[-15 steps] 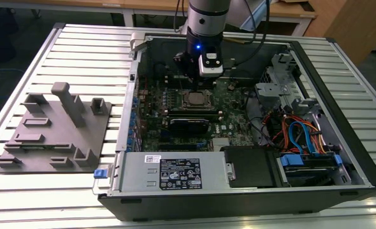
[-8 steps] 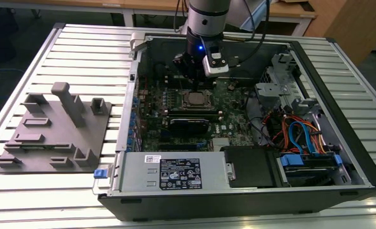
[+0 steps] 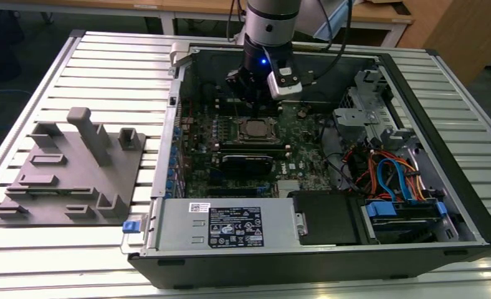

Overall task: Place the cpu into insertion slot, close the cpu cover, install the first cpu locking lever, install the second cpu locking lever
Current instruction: 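Install the first cpu locking lever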

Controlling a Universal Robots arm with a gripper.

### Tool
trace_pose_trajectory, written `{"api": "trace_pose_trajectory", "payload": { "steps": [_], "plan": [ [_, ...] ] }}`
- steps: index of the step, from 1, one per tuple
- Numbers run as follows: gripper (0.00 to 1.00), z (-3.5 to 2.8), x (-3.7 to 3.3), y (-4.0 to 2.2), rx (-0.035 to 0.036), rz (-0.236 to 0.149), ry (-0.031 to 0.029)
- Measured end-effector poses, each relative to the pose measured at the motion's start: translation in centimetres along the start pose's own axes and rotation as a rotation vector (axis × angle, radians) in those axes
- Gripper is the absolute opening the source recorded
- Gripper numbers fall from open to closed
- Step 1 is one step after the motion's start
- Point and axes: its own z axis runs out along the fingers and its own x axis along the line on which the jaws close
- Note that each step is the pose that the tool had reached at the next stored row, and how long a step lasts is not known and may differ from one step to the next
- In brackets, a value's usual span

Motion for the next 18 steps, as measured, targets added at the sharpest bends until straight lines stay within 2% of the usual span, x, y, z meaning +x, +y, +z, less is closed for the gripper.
{"api": "trace_pose_trajectory", "payload": {
  "steps": [5, 11, 13, 16, 18],
  "plan": [
    [0.10, -0.51, 0.07, -0.01, -0.0011, -0.018, -0.0019],
    [0.10, -0.49, 0.07, -0.01, -0.0012, -0.110, -0.0003],
    [0.10, -0.47, 0.13, -0.02, -0.0013, -0.122, -0.0002],
    [0.10, -0.47, 0.79, -0.16, -0.0018, -0.124, -0.0029],
    [0.10, -0.46, 1.65, -0.35, -0.0050, -0.125, -0.0093]
  ]
}}
